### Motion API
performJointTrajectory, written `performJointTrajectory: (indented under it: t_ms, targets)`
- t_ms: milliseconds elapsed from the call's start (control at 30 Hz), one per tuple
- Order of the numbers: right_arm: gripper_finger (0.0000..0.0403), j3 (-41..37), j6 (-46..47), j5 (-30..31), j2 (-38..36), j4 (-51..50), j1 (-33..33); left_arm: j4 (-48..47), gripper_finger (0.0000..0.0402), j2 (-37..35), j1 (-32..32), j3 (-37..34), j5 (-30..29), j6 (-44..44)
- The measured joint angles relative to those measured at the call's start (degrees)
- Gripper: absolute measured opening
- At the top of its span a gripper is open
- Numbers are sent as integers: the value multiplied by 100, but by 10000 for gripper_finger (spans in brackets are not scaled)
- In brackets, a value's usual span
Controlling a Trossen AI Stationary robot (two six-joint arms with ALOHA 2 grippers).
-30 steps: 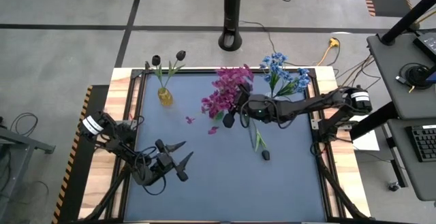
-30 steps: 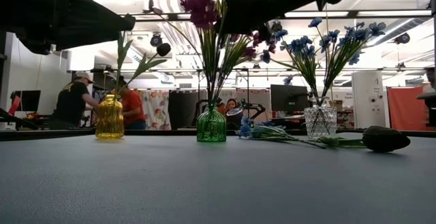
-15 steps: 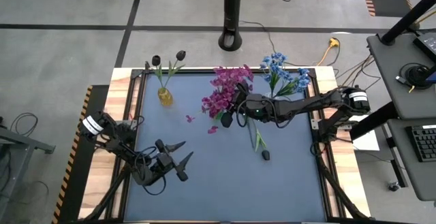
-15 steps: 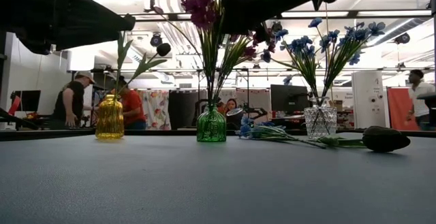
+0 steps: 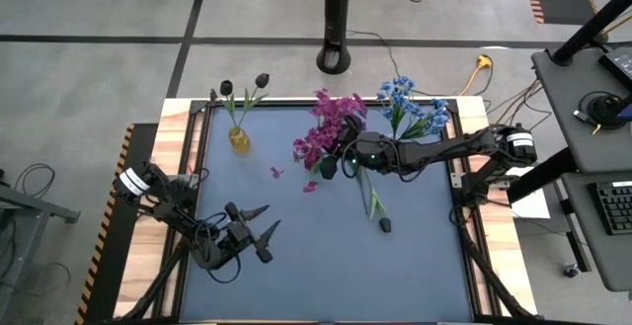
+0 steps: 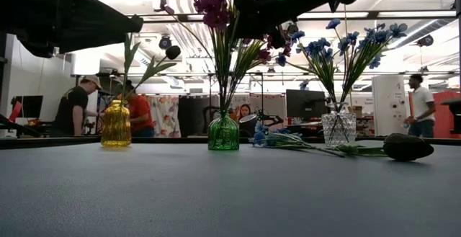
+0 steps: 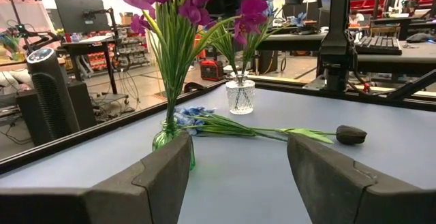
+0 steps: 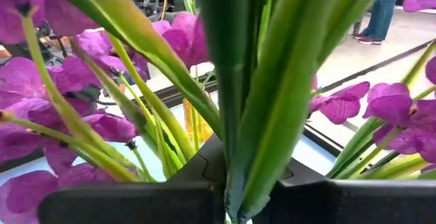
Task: Sort flowers into vase by color
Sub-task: Put the purple flowers into the green vase
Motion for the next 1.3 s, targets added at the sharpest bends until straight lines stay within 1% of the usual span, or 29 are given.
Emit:
performJointTrajectory:
  t_ms: [133,267,333,467,567,700,733,833,900,967,1067,1300]
  targets:
    - [22,-3,-51,0,-31,-13,-37,0,227,0,0,0,0,0]
    - [22,43,-78,-7,-197,-265,-35,0,227,0,0,0,0,0]
    - [22,228,-72,-7,-250,-670,-35,9,227,0,0,15,0,-2]
    - [22,780,-72,-6,-292,-1849,-35,8,227,-1,0,58,0,-3]
    - [22,1036,-211,-56,-219,-2283,-30,7,227,0,0,129,2,0]
    - [22,1171,-384,-465,-221,-2311,-50,2,227,0,0,324,59,0]
    - [22,1184,-400,-574,-237,-2310,-65,4,227,0,0,382,186,31]
    - [22,1230,-481,-780,-243,-2311,-98,-10,227,0,0,497,988,403]
    - [22,1233,-581,-807,-251,-2308,-126,-11,227,-13,8,530,1248,734]
    - [22,1233,-645,-873,-254,-2304,-182,-18,227,-106,36,533,1201,1045]
    - [22,1233,-617,-1041,-254,-2313,-269,20,227,-344,98,455,1081,1281]
    - [22,1236,-574,-1106,-240,-2450,-358,1,227,-716,199,331,1017,1910]
